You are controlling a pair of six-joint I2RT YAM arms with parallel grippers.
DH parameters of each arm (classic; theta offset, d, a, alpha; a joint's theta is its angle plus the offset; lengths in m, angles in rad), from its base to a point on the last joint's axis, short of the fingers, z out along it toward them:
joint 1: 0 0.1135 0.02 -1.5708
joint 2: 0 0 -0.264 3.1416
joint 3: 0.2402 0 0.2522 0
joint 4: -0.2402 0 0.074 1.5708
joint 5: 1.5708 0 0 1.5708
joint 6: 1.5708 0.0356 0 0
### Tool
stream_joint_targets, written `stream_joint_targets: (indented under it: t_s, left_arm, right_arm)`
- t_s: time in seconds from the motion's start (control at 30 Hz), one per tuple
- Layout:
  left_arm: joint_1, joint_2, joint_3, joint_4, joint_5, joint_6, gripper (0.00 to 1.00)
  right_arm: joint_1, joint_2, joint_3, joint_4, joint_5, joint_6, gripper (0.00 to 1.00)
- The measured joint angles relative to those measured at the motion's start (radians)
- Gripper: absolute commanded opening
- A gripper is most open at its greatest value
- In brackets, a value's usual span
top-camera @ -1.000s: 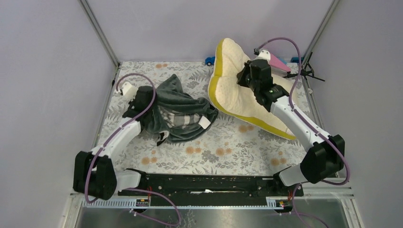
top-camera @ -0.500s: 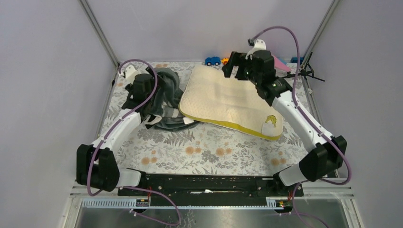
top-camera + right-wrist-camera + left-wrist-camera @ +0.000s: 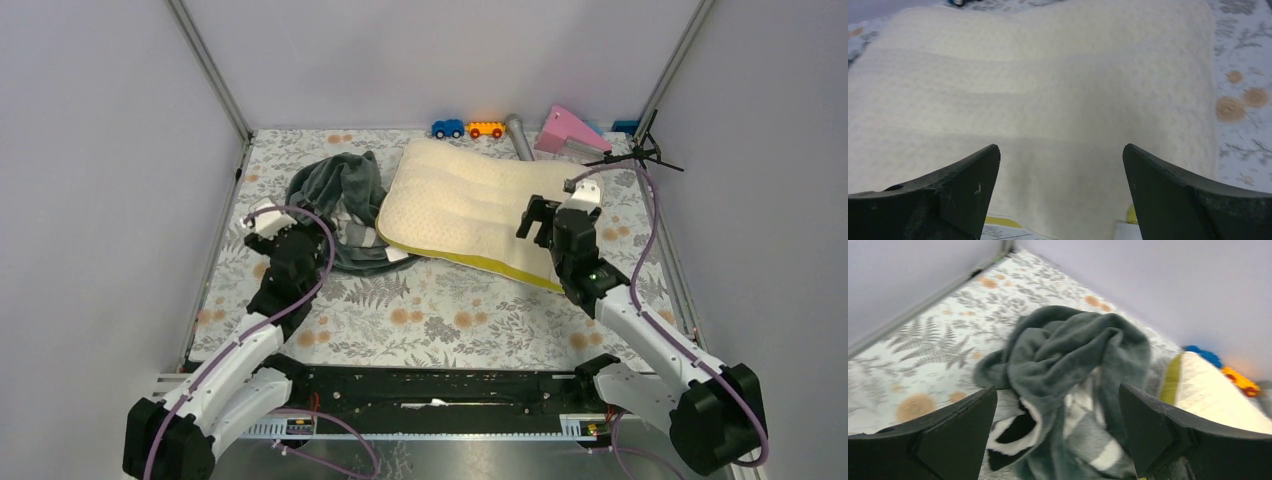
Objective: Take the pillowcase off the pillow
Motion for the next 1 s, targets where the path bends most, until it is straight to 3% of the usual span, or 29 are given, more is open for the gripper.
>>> stream_joint_targets:
  t_s: [0.17, 0.3, 0.53, 0.7, 1.0]
  left_arm:
    - [-0.033, -0.019, -0.165, 0.185, -0.072, 0.159, 0.99]
    - [-0.032, 0.123, -0.238, 0.330, -0.043, 0.266, 0.99]
    - [0.049, 0.328, -0.273, 0.531, 0.045, 0.350, 0.99]
    - [0.140, 0.429, -0.304, 0.638, 0.134, 0.343, 0.99]
    - [0.152, 0.519, -0.292, 0.752, 0.211, 0.384, 0.98]
  right_arm:
    - [-0.006, -0.055, -0.273, 0.285, 0.133, -0.156, 0.95]
    - [-0.018, -0.024, -0.492, 0.579, 0.171, -0.316, 0.96]
    - [-0.110, 0.175, -0.489, 0.837, 0.152, -0.389, 1.00]
    - [-0.170, 0.285, -0.495, 0.975, 0.051, -0.403, 0.99]
    - [-0.256, 0.498, -0.523, 1.284, -0.032, -0.371, 0.99]
